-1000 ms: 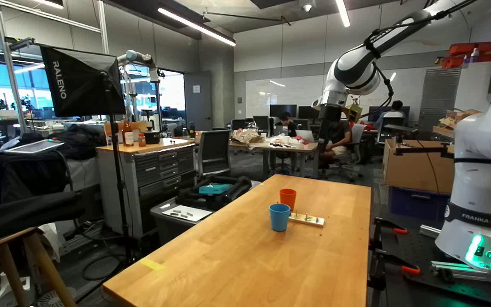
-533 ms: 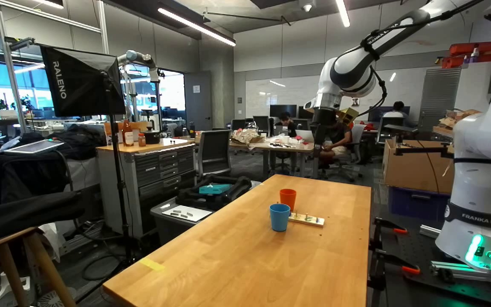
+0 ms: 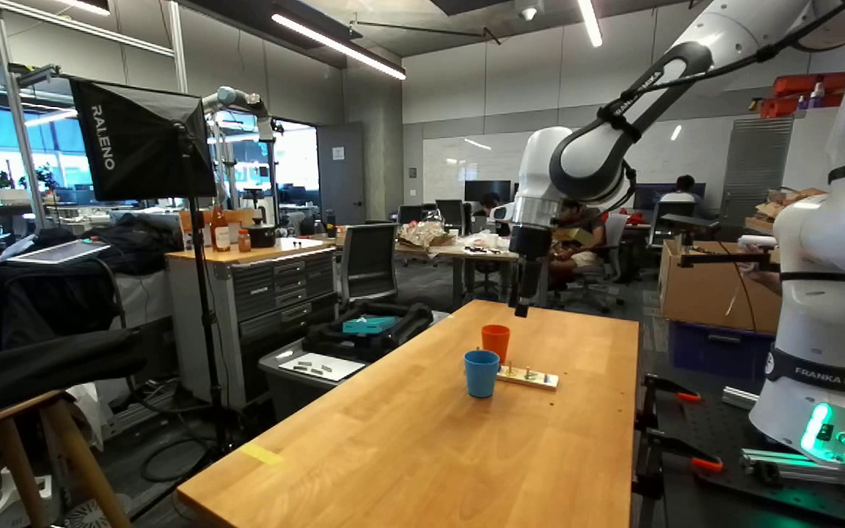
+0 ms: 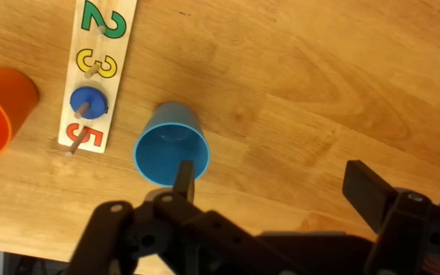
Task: Put the blue cup inside the orange one
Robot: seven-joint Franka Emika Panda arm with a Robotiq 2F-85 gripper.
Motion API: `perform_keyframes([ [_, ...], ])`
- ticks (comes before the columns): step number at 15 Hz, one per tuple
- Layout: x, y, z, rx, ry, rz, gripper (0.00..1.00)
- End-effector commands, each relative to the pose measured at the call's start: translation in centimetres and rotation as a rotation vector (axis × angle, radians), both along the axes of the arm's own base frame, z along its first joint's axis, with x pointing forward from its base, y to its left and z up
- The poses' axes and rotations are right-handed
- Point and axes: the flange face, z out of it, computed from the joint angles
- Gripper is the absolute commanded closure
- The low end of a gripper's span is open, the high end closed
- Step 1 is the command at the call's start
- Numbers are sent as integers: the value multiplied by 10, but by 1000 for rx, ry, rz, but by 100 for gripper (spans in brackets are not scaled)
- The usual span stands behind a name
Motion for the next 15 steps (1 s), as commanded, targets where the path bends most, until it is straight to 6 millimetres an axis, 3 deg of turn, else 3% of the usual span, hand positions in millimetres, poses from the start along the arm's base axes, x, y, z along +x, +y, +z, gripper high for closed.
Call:
perform_keyframes([
  [1,22,13,-40,-47,-16,38,0],
  [7,42,22,-95,-95,-25,88,0],
  [13,49,38,-131,-104,-28,130,0],
  [14,50,39,-135,-107,-31,139,25],
  [15,50,41,-139,-106,-32,144,26],
])
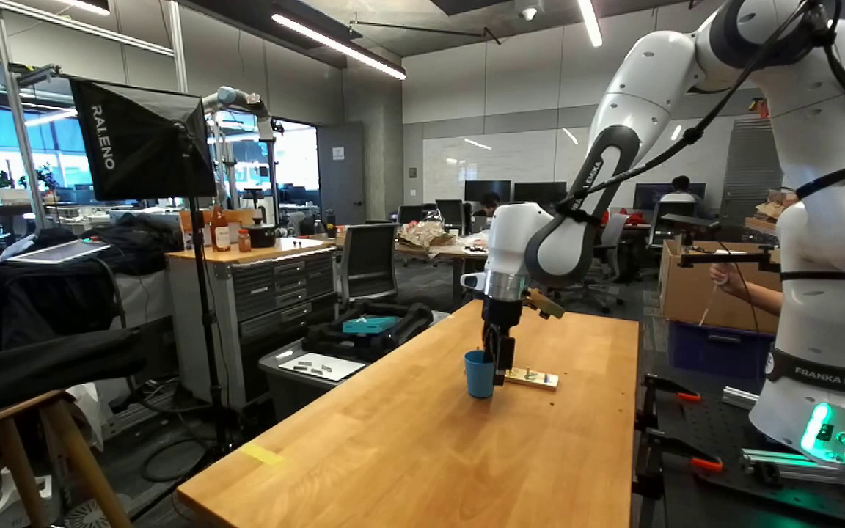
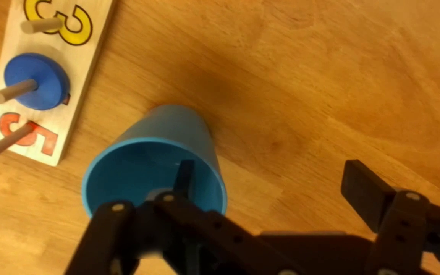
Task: Put the blue cup inside the orange one
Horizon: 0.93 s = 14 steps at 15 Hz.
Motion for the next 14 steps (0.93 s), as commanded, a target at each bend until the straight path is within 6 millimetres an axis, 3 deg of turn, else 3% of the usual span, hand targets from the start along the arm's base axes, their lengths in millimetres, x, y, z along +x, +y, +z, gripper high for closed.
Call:
perform_keyframes([
  [1,13,5,-14,0,-23,10,32],
  [9,32,-12,-10,-17,-46,-5,96],
  [11,36,-19,-6,-19,-54,-16,100],
  [14,45,-31,0,-29,-65,-33,98],
])
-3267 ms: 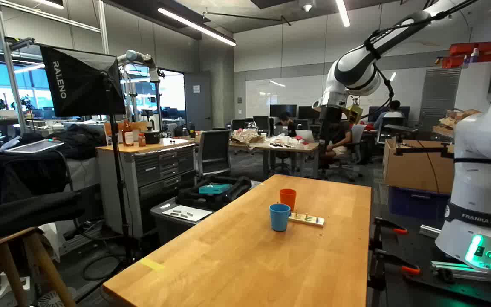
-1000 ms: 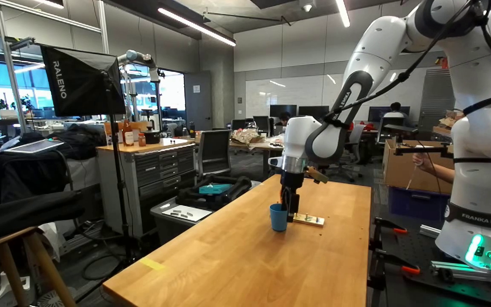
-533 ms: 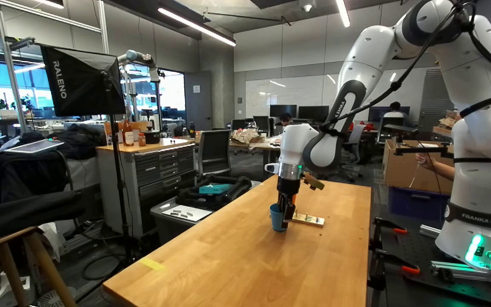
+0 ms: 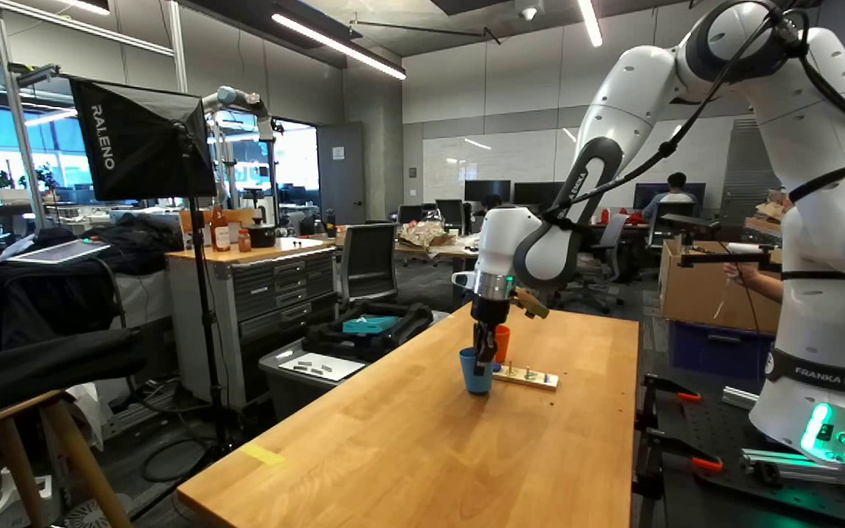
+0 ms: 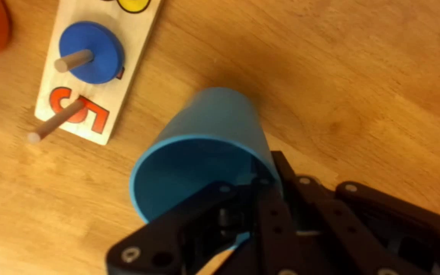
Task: Put the blue cup inside the orange one
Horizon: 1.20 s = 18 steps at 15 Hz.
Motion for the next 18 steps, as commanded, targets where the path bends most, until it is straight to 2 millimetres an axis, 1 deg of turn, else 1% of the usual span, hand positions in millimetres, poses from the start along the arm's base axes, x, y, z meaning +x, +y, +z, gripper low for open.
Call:
perform_keyframes([
  [1,17,-13,9,-14,-27,-24,98],
  [4,34,-22,33,-14,-57,-48,98],
  [8,56,-40,73,-30,-91,-95,98],
  [10,63,-54,92,-46,-98,-127,98],
  [12,65,-74,104,-75,-89,-159,98],
  [14,63,-98,112,-113,-68,-195,98],
  [16,58,-122,113,-144,-34,-233,98],
  [18,51,-142,110,-168,3,-260,98],
])
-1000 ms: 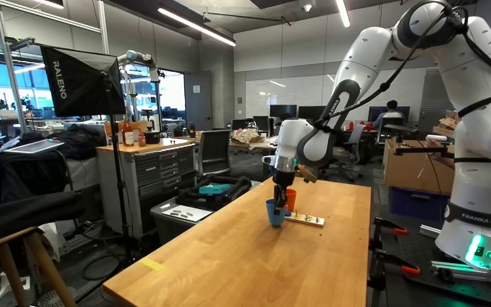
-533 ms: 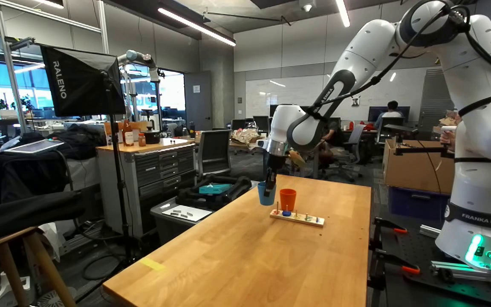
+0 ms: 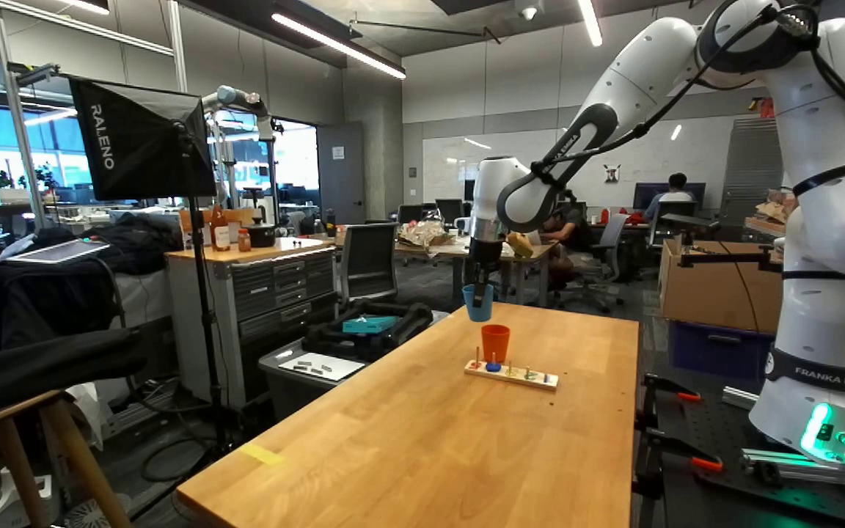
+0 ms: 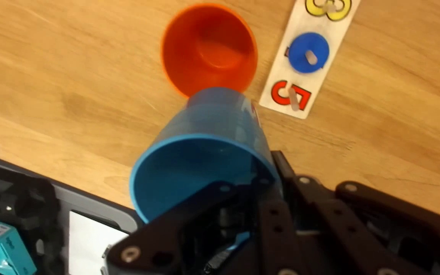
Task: Put the blue cup inside the orange one
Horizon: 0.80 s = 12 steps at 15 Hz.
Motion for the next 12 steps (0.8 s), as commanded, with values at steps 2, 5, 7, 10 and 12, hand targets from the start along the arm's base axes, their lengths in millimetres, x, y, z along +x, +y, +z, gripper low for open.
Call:
perform_keyframes([
  [2,-11,-35,2,-38,72,-77,98],
  [5,-18,-42,-7,-23,96,-91,97],
  [7,-23,-40,-17,-7,110,-86,97],
  [10,-29,-32,-29,8,125,-73,98],
  [12,-29,-25,-33,15,122,-63,98],
])
